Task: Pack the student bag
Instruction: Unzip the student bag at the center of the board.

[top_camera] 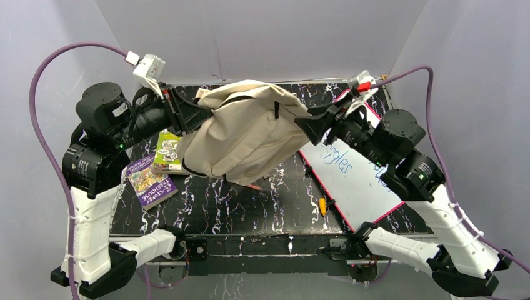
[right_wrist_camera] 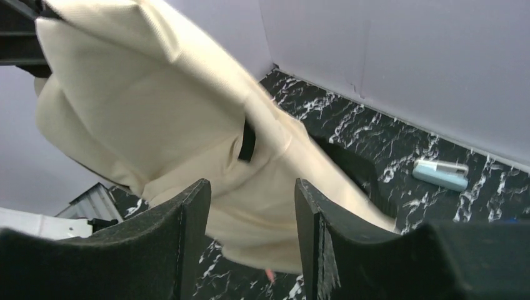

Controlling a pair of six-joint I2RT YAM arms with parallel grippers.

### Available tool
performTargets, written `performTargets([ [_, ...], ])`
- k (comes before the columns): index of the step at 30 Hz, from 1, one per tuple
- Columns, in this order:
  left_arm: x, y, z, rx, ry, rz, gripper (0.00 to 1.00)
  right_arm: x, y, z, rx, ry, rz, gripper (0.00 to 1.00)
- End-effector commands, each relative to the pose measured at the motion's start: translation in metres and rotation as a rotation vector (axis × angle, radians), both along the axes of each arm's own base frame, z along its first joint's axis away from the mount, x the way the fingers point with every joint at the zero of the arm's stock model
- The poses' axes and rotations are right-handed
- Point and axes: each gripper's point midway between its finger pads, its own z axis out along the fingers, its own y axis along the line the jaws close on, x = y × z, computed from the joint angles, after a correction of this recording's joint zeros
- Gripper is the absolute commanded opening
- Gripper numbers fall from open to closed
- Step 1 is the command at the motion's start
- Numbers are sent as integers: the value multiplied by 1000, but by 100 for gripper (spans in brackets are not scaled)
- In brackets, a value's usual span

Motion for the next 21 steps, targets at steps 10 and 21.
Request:
performTargets([
  [10,38,11,37,-67,-72,169,0,-8,-29,-115,-111,552,-215,64],
  [21,45,8,24,-41,-35,166,0,-35,-46,-180,-265,918,-339,99],
])
